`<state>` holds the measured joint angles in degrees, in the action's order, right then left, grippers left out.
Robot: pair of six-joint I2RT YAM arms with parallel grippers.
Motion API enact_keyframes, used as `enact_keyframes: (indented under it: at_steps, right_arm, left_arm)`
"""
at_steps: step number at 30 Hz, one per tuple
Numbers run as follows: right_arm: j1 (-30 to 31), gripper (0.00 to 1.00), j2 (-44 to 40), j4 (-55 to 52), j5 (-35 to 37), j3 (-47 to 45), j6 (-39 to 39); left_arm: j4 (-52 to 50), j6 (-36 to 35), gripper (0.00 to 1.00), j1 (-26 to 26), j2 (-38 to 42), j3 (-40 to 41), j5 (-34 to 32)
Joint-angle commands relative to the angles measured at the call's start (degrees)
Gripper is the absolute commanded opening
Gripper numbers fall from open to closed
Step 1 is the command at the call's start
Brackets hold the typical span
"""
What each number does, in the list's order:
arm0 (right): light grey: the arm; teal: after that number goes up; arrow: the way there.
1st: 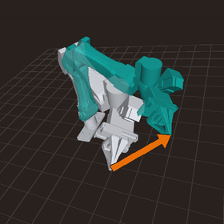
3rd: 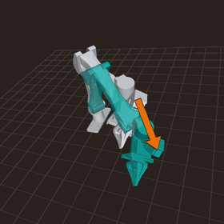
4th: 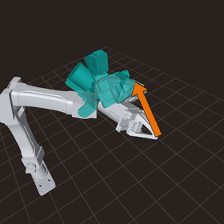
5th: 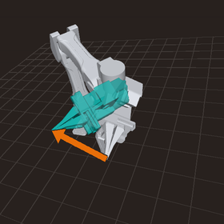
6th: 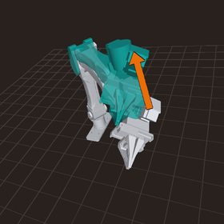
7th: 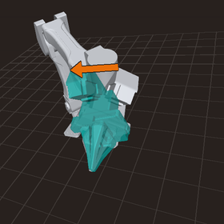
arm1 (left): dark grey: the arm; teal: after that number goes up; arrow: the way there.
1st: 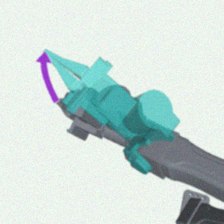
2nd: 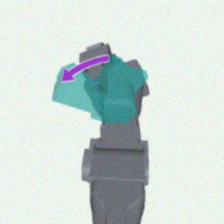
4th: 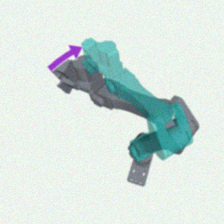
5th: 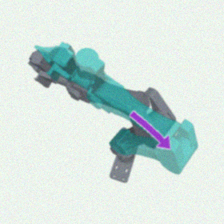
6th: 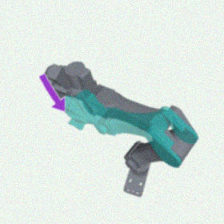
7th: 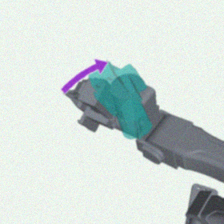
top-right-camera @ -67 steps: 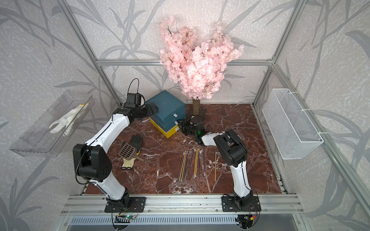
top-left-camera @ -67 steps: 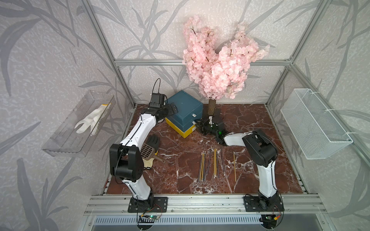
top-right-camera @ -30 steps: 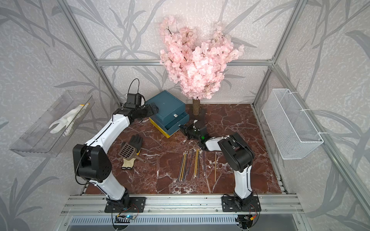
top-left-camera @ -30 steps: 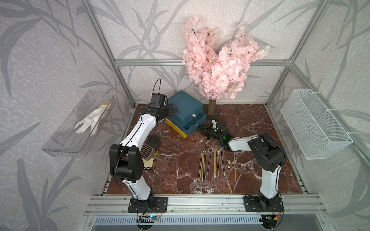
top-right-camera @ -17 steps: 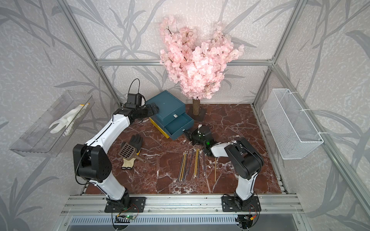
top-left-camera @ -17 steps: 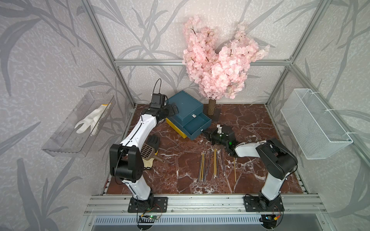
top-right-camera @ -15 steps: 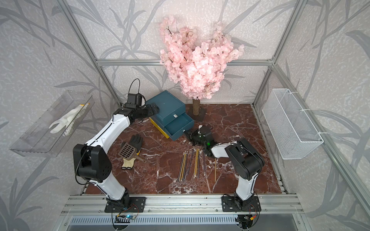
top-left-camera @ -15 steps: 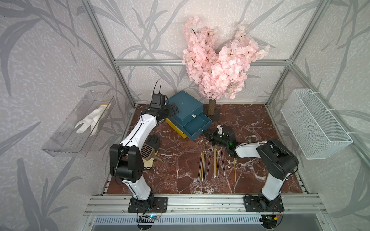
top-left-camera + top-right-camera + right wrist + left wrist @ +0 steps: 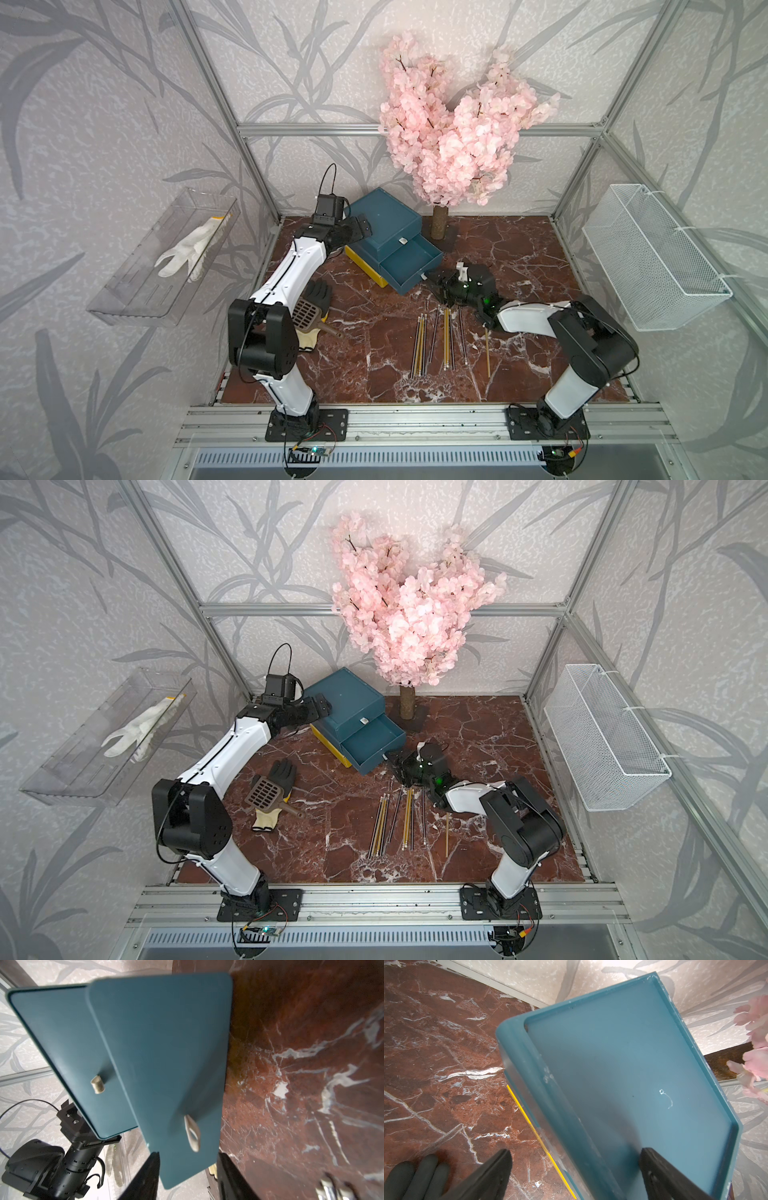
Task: Please place the pencils in the drawer according to their color
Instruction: Open the drawer in the storage box, then pick up the pencil from the center of the board.
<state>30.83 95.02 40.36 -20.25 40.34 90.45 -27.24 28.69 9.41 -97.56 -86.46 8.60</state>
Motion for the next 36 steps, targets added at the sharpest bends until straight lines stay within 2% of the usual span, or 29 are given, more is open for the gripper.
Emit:
enact_keyframes:
  at_steps: [1, 4, 7, 12, 15, 18, 21, 27, 36]
  right_arm:
    - [-0.31, 0.50, -5.38, -7.96, -1.02, -1.19, -4.46]
    - [-0.23, 0.50, -11.49, -19.26, -1.13, -1.27, -9.11]
    - [0.16, 0.50, -17.84, -37.32, 0.64, 1.24, -16.53]
    - [3.72, 0.49, -22.51, -65.51, 9.74, 8.64, -29.10]
    - [7.50, 0.48, -21.11, -74.15, 16.39, 12.38, -32.83]
    - [10.60, 0.46, -17.37, -77.75, 20.96, 15.19, -34.02]
    - [11.81, 0.44, -12.96, -78.05, 22.06, 17.31, -34.49]
    - [13.35, 0.37, -5.45, -76.28, 21.39, 20.33, -35.04]
    - [16.49, 0.32, 1.36, -76.47, 20.25, 23.36, -35.95]
  left_arm:
    - [-8.17, -1.09, 1.00, 0.53, 0.15, 2.16, -1.51]
    - [-8.14, -1.19, 1.00, 0.52, 1.15, 2.15, -1.58]
    - [-7.90, -1.09, 1.00, 0.57, 2.21, 2.73, -1.34]
    - [-6.38, -0.65, 1.00, 0.53, 3.76, 5.48, -0.74]
    - [-5.75, -0.65, 1.00, 0.53, 4.19, 7.06, -0.43]
    - [-5.08, -0.52, 1.00, 0.53, 4.37, 8.35, -0.08]
    - [-4.54, -0.32, 1.00, 0.57, 4.48, 9.10, 0.32]
    - [-4.22, -0.22, 1.00, 0.61, 4.57, 9.37, 0.90]
    - [-2.68, 0.82, 1.00, 0.57, 5.10, 11.00, 1.51]
